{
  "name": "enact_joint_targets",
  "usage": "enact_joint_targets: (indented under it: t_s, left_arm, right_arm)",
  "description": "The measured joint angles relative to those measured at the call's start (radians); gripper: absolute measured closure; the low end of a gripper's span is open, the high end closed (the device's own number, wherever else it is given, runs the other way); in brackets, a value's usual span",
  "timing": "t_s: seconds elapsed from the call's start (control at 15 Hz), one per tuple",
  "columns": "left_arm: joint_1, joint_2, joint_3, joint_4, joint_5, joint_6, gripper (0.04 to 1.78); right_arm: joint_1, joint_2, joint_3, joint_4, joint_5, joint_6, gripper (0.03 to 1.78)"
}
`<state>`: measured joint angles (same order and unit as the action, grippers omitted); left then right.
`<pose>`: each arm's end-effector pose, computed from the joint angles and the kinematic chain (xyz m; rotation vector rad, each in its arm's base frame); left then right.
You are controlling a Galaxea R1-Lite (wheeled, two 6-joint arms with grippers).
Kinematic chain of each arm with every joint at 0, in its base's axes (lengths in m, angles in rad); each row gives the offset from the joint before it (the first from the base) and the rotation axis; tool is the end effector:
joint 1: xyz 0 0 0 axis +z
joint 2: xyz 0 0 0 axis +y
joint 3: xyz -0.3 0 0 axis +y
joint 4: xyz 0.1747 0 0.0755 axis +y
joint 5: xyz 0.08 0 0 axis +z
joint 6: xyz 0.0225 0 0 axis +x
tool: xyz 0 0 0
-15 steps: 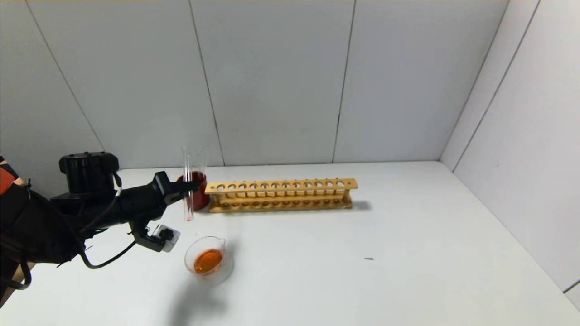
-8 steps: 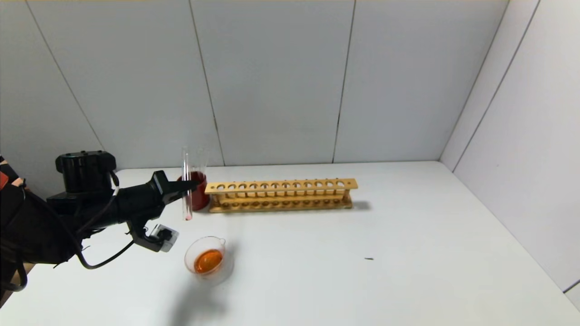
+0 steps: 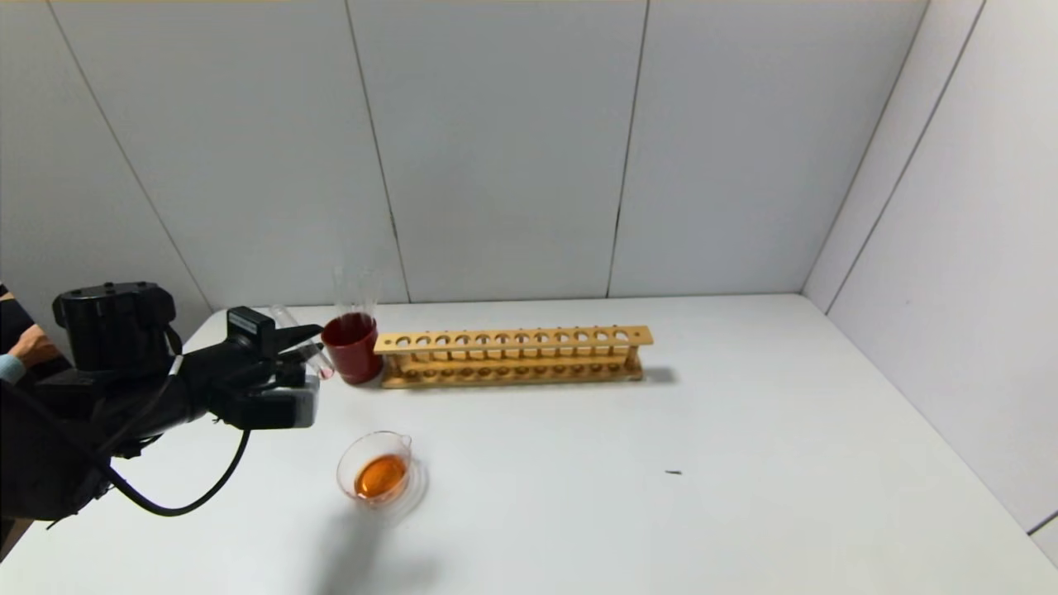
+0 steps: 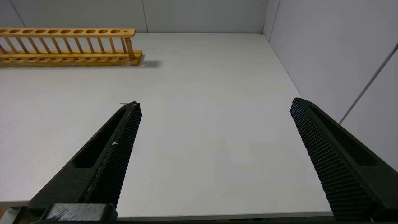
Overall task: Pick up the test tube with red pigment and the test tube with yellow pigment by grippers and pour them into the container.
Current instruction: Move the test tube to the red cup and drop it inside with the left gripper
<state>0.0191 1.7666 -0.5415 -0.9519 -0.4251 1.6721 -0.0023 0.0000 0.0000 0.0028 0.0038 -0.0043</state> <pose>0.2855 -0.0038 0.1284 1.5757 -0.1332 -0.5234 -0.0228 0.0001 0.0752 -0.0043 0.0028 0.0015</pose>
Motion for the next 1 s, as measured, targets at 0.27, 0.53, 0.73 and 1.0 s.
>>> enact_joint_targets:
  t_s: [0.27,0.53,0.73,1.0]
  left_arm:
    - [-0.105,-0.12,-0.039,0.149,0.251,-0.573,1.5]
    - [-0.139,-0.184,-0.162,0.381,0.252,-1.117,1.5]
    - [-0.117,-0.149,-0.247,0.372,0.208,-1.436,1.5]
    - [-0.067,-0.048,-0.301,0.227,0.204,-1.562,1.5]
  right_arm:
    - [0.0,0.0,0.0,0.0,0.0,0.0,0.06]
    - [0.0,0.0,0.0,0.0,0.0,0.0,0.06]
    - [0.0,0.0,0.0,0.0,0.0,0.0,0.06]
    - [0.0,0.0,0.0,0.0,0.0,0.0,0.06]
